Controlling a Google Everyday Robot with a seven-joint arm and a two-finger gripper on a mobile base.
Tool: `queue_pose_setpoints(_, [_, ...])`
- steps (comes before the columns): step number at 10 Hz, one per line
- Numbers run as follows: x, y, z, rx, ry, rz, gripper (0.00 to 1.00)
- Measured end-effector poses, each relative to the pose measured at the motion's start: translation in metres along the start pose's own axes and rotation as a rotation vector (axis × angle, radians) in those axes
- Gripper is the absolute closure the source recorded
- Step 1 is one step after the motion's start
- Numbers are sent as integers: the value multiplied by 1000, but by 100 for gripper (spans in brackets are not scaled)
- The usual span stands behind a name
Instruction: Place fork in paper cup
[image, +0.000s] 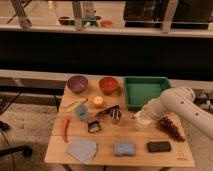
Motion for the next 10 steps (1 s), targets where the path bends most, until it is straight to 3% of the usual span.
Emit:
queue_pose_setpoints(4, [-3,-12,1,-1,7,-9,100])
queue_pose_setpoints(10, [8,-8,-11,9,16,5,100])
